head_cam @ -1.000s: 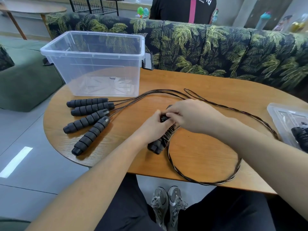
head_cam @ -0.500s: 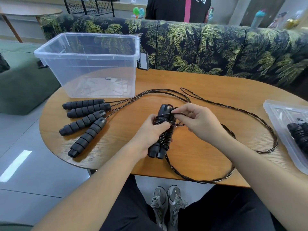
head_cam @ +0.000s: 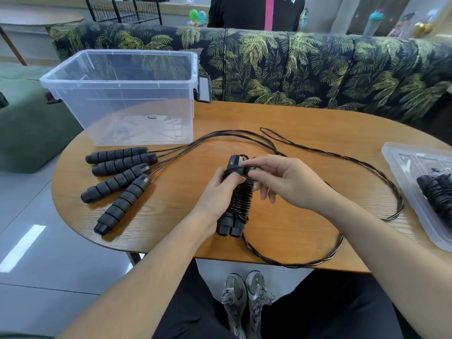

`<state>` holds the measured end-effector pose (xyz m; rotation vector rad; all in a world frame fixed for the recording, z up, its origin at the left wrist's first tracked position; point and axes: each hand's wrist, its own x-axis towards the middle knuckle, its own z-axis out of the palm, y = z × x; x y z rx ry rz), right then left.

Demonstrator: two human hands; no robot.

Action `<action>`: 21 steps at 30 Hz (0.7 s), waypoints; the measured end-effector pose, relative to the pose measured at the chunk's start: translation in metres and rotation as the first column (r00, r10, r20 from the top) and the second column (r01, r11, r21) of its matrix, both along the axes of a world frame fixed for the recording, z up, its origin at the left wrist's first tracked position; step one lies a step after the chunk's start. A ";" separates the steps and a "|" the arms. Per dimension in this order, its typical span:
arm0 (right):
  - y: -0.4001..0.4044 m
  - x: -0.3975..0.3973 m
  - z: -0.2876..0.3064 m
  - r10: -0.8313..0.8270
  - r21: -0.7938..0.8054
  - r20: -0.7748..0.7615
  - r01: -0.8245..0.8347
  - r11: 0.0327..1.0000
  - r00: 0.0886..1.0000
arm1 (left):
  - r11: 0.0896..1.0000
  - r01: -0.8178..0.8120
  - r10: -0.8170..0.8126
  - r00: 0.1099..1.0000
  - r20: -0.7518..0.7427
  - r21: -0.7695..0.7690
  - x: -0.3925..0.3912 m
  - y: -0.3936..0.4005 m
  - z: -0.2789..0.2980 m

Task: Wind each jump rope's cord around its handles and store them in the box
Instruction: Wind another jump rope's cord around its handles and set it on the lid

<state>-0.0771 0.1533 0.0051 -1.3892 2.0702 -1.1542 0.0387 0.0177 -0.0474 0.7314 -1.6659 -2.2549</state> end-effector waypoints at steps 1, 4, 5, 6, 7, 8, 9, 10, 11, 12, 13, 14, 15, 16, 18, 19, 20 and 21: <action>-0.001 -0.001 0.000 -0.029 -0.041 0.071 0.032 0.999 0.997 | 1.000 0.009 -0.009 1.000 -0.017 -0.028 -0.001 0.001 0.001; -0.005 0.000 -0.004 -0.095 -0.090 0.322 0.130 0.987 0.942 | 0.995 0.050 -0.059 0.991 -0.119 -0.082 -0.003 0.003 0.003; -0.007 0.000 -0.006 -0.109 -0.096 0.397 0.159 0.983 0.911 | 0.993 0.064 -0.078 0.986 -0.147 -0.100 -0.003 0.004 0.004; -0.008 -0.001 -0.007 -0.126 -0.099 0.452 0.190 0.977 0.883 | 0.989 0.078 -0.098 0.982 -0.163 -0.125 -0.003 0.005 0.004; -0.009 -0.001 -0.008 -0.144 -0.100 0.485 0.218 0.971 0.863 | 0.984 0.087 -0.112 0.979 -0.170 -0.153 -0.004 0.006 0.004; -0.010 -0.002 -0.008 -0.163 -0.098 0.496 0.242 0.965 0.853 | 0.980 0.085 -0.117 0.978 -0.172 -0.179 -0.005 0.007 0.003; -0.011 -0.002 -0.009 -0.182 -0.096 0.492 0.261 0.961 0.851 | 0.977 0.072 -0.107 0.979 -0.172 -0.199 -0.005 0.008 0.002; -0.011 -0.001 -0.010 -0.199 -0.094 0.484 0.276 0.956 0.852 | 0.976 0.047 -0.086 0.981 -0.175 -0.215 -0.005 0.009 0.001; -0.012 0.000 -0.010 -0.210 -0.094 0.480 0.288 0.953 0.852 | 0.973 0.018 -0.060 0.982 -0.178 -0.229 -0.006 0.010 0.000; -0.012 0.001 -0.010 -0.218 -0.095 0.482 0.298 0.950 0.849 | 0.969 -0.009 -0.036 0.984 -0.177 -0.245 -0.008 0.011 -0.001; -0.013 0.002 -0.011 -0.226 -0.093 0.484 0.307 0.947 0.845 | 0.964 -0.027 -0.019 0.985 -0.171 -0.264 -0.009 0.011 -0.002; -0.013 0.003 -0.011 -0.239 -0.090 0.478 0.318 0.944 0.845 | 0.958 -0.038 -0.010 0.986 -0.166 -0.285 -0.010 0.011 -0.003; -0.013 0.004 -0.012 -0.252 -0.088 0.460 0.326 0.941 0.851 | 0.951 -0.046 -0.004 0.987 -0.162 -0.306 -0.010 0.012 -0.004; -0.013 0.006 -0.011 -0.263 -0.089 0.433 0.331 0.939 0.862 | 0.945 -0.052 0.000 0.987 -0.160 -0.322 -0.010 0.011 -0.004; -0.012 0.009 -0.011 -0.267 -0.103 0.402 0.333 0.937 0.876 | 0.941 -0.051 -0.003 0.987 -0.161 -0.335 -0.010 0.010 -0.003; -0.012 0.011 -0.011 -0.260 -0.113 0.410 0.332 0.936 0.874 | 0.939 -0.049 -0.006 0.987 -0.160 -0.339 -0.010 0.010 -0.003; -0.012 0.012 -0.011 -0.250 -0.121 0.429 0.329 0.937 0.868 | 0.937 -0.053 -0.003 0.987 -0.159 -0.345 -0.009 0.009 -0.002; -0.012 0.012 -0.010 -0.236 -0.125 0.452 0.323 0.938 0.860 | 0.932 -0.061 0.004 0.987 -0.159 -0.356 -0.008 0.009 -0.002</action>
